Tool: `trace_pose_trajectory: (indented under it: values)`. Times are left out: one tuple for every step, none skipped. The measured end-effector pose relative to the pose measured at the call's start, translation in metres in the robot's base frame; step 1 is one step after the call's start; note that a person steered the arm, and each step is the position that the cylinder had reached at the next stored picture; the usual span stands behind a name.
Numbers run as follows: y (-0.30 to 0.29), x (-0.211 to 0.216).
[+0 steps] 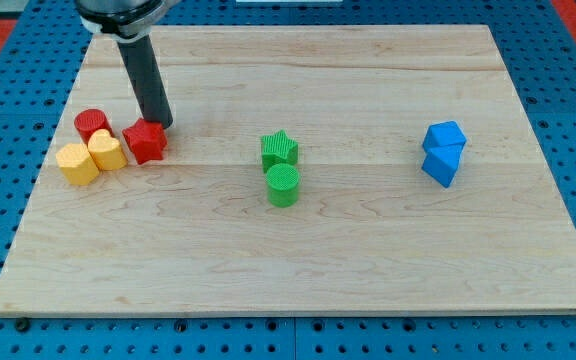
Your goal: Slide the yellow hexagon along with the yellow heart towards the top center
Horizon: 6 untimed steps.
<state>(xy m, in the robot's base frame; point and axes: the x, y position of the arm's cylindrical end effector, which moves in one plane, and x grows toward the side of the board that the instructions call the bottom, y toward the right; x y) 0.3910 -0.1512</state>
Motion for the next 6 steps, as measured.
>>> trace_pose_trajectory:
  values:
    - [0.010,0.021]
    - [-0.015,0.038]
    - [0.004,0.065]
    - [-0.021,0.093]
    - [-0.082,0.093]
    - [-0.099,0.084]
